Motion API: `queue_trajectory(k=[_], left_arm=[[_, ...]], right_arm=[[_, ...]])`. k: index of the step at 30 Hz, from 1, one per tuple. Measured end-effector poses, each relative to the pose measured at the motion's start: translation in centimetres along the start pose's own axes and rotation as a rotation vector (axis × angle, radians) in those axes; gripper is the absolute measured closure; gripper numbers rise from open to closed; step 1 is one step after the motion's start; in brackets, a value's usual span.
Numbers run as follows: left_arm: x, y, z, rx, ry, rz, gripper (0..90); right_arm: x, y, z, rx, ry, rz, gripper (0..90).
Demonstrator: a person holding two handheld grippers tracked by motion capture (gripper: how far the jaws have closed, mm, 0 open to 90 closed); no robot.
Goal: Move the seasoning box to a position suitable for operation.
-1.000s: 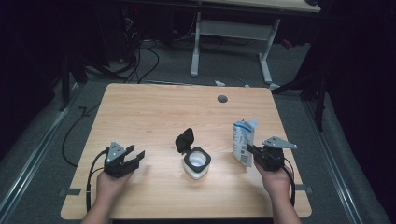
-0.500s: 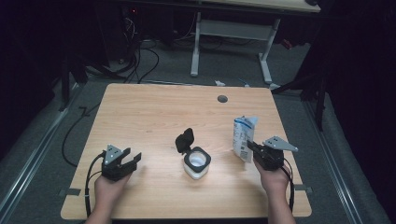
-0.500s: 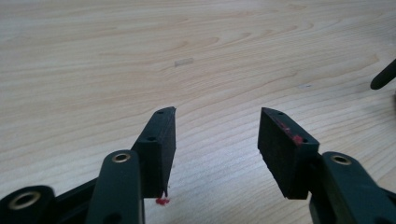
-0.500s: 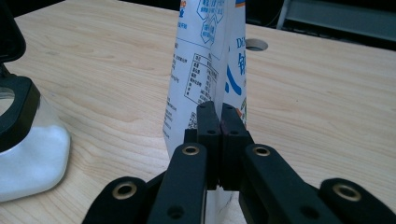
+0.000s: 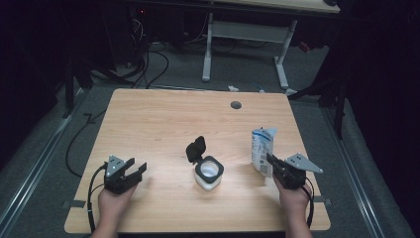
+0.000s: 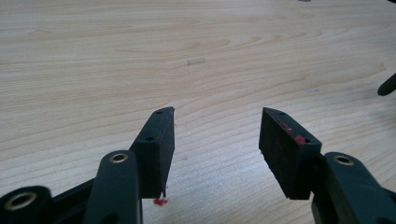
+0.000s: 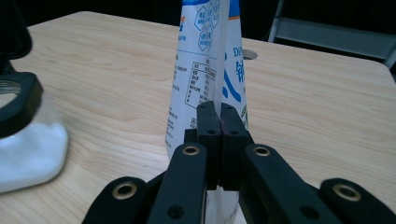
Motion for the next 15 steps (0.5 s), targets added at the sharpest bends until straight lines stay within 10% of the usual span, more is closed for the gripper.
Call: queue_trajectory(k=[15], left_arm=[[-0.3, -0.5, -0.1, 0.014, 0.009, 0.004, 45.8]], right_arm=[[3.2, -1.1, -0.2, 0.046, 0.041, -0.068, 89.4]])
Point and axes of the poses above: each handheld gripper's, and its own axes: y roughly forward along the jaws, z roughly out of its top, x roughly to its right, the point moved 8 cm from there along y, roughly forward along the jaws, and after that the axes turned 15 degrees about z, right-handed, at the moved point
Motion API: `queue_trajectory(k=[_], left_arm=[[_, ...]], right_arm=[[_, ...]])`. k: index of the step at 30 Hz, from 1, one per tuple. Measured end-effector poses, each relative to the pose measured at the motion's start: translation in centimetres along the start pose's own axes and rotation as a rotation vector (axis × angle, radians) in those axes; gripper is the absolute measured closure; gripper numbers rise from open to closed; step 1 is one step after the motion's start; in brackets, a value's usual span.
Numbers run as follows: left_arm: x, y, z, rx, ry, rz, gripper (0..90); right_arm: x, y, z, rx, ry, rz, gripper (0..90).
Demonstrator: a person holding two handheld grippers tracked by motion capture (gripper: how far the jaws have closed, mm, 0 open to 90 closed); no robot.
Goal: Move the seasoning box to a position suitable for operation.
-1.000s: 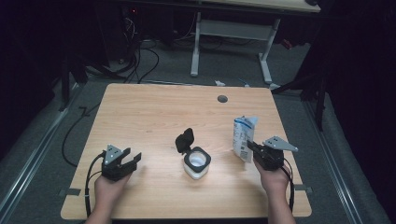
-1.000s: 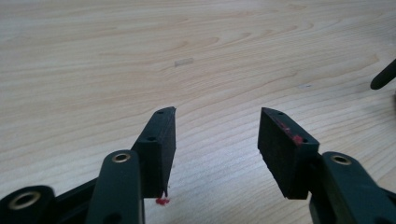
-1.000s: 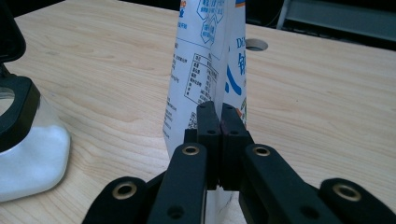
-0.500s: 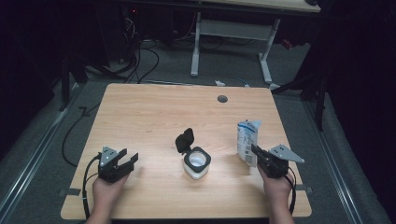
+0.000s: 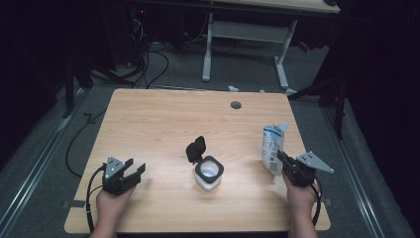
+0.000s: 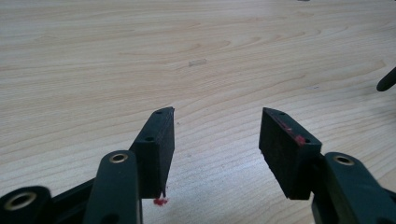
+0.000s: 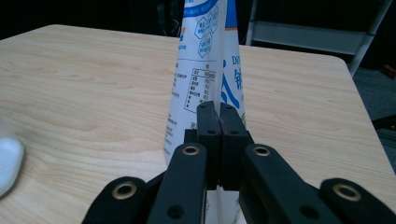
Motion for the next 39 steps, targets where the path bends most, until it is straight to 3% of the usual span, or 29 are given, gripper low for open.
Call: queue_trajectory(k=[8, 19, 39], left_arm=[[-0.2, -0.2, -0.2, -0.002, -0.005, -0.001, 45.9], [0.6, -0.1, 0.3, 0.01, 0.038, -0.021, 45.7], [0.9, 0.2, 0.4, 0.002, 0.046, -0.038, 45.6]], right_arm=[[0.6, 0.9, -0.2, -0.005, 0.0, 0.002, 89.4], [0.7, -0.1, -1.2, -0.014, 0.019, -0.015, 88.6], [0.3, -0.2, -1.7, -0.036, 0.02, -0.015, 82.6]])
Point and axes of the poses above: each handheld gripper's, and its own axes: y roughly forward along the jaws, z roughly out of its top, x roughly to its right, the point moved 8 cm from there along y, roughly forward along the jaws, and after that the axes turned 15 degrees about z, right-handed, at the moved point
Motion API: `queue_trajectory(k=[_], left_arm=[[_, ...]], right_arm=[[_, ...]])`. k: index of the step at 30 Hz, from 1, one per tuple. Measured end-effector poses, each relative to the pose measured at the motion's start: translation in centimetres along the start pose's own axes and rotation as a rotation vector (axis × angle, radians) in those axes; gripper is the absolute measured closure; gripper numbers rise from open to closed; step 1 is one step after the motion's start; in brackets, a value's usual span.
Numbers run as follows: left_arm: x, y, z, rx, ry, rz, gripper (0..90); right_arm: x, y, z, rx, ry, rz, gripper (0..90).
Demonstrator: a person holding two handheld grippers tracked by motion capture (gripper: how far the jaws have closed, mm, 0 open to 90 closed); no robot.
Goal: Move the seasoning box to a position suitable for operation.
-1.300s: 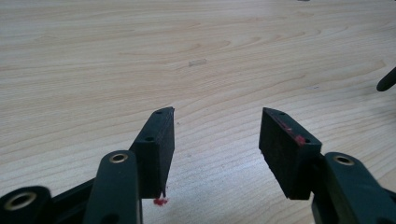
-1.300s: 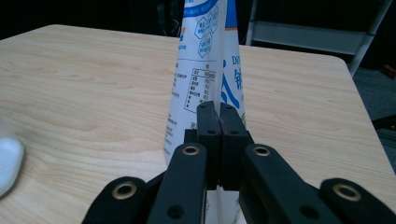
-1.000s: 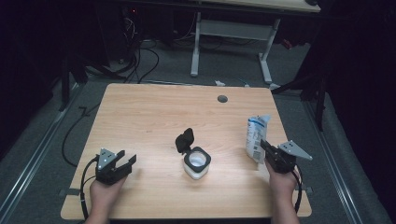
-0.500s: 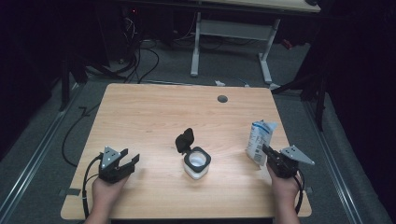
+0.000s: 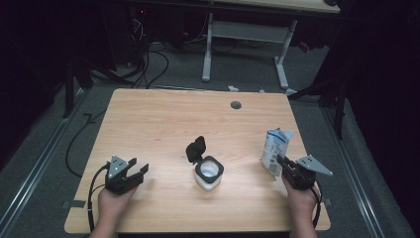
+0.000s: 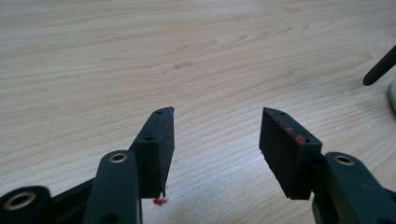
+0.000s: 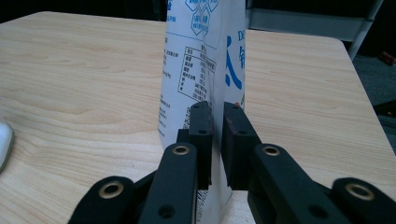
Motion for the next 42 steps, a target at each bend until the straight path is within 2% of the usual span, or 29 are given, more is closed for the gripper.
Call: queue_trajectory(k=[7, 23, 35, 42], left_arm=[[0.1, 0.1, -0.1, -0.003, 0.002, -0.002, 45.6], [0.0, 0.0, -0.2, -0.008, -0.003, -0.003, 45.6], [0.3, 0.0, 0.2, -0.001, 0.001, -0.014, 49.1], [1.1, 0.2, 0.4, -0.005, 0.016, -0.04, 49.1]], right_arm=[[0.1, 0.1, 0.0, -0.004, 0.009, 0.0, 79.9], [0.1, 0.4, 0.1, -0.012, 0.018, -0.009, 67.6], [-0.1, 0.0, 0.4, -0.006, 0.031, -0.027, 47.2], [-0.9, -0.6, 0.0, -0.021, 0.02, -0.027, 43.5]])
Point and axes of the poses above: each handheld gripper's, and its own axes: y roughly forward along the jaws, z roughly out of its top, x roughly to its right, the point moved 8 cm from there along y, roughly forward along the jaws, and after that the axes turned 15 degrees about z, right-handed, at the moved point
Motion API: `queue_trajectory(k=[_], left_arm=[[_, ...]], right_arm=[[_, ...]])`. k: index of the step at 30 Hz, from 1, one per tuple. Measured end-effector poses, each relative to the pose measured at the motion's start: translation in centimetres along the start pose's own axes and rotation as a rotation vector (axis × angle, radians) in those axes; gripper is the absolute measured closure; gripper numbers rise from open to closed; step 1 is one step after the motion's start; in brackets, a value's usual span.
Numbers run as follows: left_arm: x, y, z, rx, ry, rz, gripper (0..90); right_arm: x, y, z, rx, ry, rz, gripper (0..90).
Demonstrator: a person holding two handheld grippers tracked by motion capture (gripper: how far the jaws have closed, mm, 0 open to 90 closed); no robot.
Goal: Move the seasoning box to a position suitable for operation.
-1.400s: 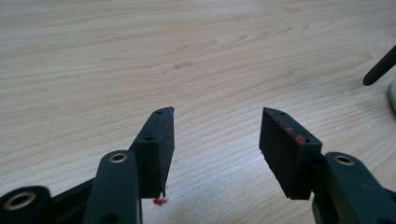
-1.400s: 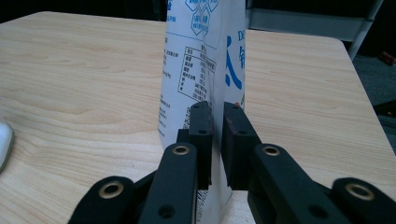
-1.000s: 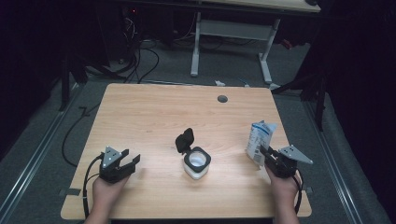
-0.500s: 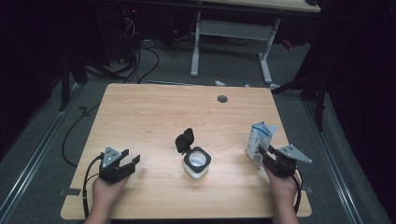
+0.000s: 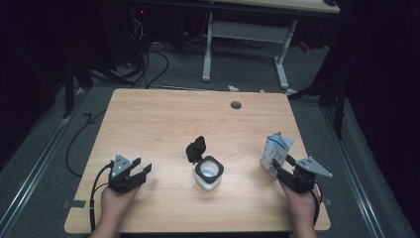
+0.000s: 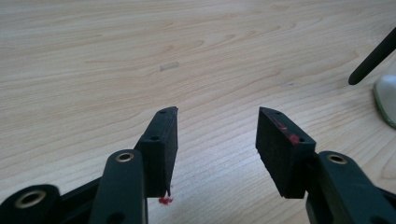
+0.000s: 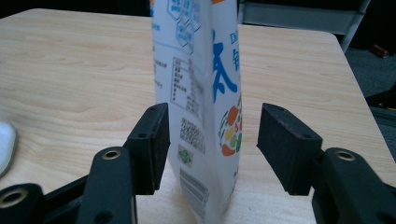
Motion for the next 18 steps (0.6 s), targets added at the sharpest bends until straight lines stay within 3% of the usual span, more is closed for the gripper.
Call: queue_trajectory(k=[9, 18], left_arm=[[0.3, 0.5, 0.3, 0.006, -0.019, -0.012, 49.1], [1.2, 1.1, 0.7, 0.003, 0.005, -0.027, 49.4]], right_arm=[[-1.0, -0.8, -0.4, -0.009, -0.009, -0.005, 42.8], [-2.1, -2.3, -0.6, 0.01, -0.021, -0.023, 42.2]])
Point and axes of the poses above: each handheld gripper's, and its own axes: y roughly forward along the jaws, z roughly out of its top, x roughly to its right, the point moved 8 cm from there along y, roughly forward along the jaws, and after that the axes turned 15 degrees about z, right-handed, at the moved point
